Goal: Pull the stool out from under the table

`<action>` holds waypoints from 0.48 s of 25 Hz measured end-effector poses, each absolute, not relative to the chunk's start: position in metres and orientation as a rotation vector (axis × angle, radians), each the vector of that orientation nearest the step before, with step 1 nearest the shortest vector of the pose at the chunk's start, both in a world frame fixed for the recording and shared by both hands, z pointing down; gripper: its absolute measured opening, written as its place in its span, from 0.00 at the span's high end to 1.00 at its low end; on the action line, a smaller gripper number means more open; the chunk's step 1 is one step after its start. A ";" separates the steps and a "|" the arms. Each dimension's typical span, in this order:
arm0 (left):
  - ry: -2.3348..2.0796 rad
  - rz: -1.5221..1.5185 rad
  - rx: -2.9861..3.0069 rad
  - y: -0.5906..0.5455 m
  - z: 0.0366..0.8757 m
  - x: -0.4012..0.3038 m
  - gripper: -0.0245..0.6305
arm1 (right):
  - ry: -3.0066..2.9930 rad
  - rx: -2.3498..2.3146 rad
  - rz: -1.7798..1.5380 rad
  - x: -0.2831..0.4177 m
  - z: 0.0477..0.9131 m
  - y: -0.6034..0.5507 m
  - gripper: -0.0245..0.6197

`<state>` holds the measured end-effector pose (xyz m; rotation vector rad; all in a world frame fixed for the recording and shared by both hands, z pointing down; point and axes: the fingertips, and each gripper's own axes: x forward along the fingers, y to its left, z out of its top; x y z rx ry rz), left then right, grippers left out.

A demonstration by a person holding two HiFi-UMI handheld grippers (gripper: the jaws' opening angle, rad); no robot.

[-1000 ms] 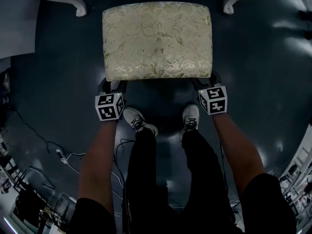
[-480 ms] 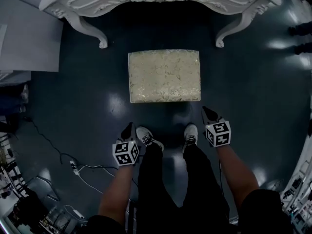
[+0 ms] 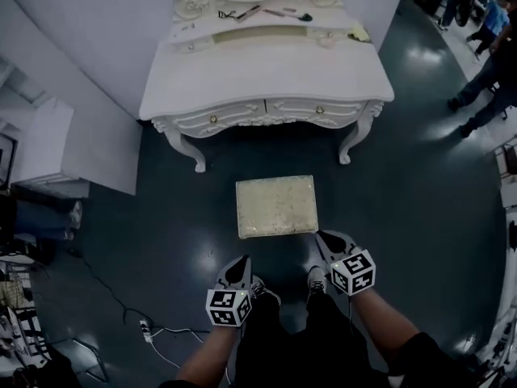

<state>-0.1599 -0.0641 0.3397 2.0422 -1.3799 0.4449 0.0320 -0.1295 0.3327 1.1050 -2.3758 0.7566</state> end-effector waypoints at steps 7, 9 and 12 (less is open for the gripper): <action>-1.312 0.334 2.197 -0.072 0.197 -0.140 0.95 | -2.503 1.143 0.696 0.020 0.179 -0.126 0.92; -1.293 0.313 2.235 -0.072 0.172 -0.140 0.95 | -2.537 1.144 0.671 0.014 0.152 -0.123 0.92; -1.266 0.298 2.262 -0.059 0.146 -0.139 0.95 | -2.572 1.124 0.653 0.005 0.124 -0.108 0.92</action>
